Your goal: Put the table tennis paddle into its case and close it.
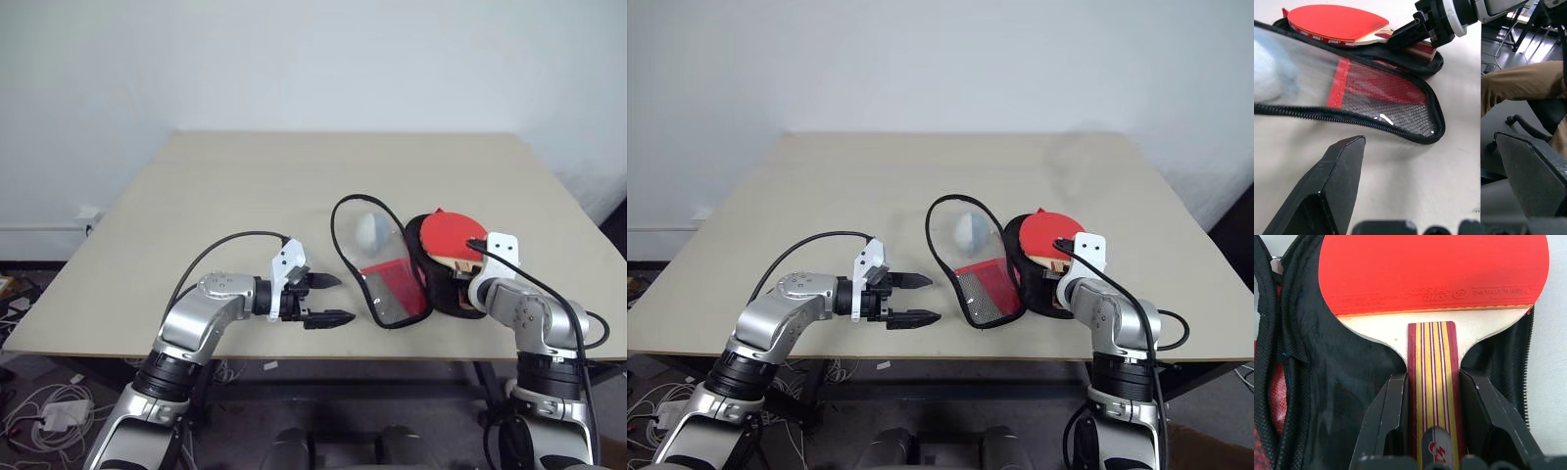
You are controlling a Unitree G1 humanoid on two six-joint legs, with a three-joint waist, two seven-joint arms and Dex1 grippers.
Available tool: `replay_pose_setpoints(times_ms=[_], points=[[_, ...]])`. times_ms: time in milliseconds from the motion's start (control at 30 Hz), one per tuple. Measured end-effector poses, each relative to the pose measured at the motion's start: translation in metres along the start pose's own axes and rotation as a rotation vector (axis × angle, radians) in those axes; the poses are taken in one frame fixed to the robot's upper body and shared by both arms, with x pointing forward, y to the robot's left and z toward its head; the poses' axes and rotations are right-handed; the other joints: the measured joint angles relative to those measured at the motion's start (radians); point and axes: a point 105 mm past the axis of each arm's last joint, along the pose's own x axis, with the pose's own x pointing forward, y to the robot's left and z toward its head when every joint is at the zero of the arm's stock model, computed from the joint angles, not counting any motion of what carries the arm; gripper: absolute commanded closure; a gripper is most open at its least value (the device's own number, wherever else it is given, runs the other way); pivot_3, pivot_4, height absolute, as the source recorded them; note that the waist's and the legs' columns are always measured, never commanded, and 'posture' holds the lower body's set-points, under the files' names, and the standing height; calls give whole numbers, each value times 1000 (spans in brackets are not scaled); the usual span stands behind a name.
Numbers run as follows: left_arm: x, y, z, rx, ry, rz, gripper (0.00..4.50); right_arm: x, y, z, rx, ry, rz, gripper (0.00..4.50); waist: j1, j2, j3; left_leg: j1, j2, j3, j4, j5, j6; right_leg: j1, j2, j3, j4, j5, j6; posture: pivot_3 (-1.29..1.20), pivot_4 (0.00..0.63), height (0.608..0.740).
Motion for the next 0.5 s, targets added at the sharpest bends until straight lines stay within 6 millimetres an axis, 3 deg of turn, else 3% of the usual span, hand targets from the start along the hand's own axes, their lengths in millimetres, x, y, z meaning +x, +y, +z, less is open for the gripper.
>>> replay_pose_setpoints(times_ms=[233, 500], points=[[5, 0, -4, -8, 5, -6, 0, 1, 30, -8, -22, 16, 60, 3388, -23, 0, 0, 0, 0, 0, -3, 0, 0, -1, 0, 0, 0, 0, 0, 0, 0, 740], [5, 2, -6, -20, 17, 10, 0, -1, 26, -10, -20, 11, 52, 3388, -26, 0, 0, 0, 0, -1, -2, 0, 0, -1, 0, 0, 0, 0, 0, 0, 0, 740]])
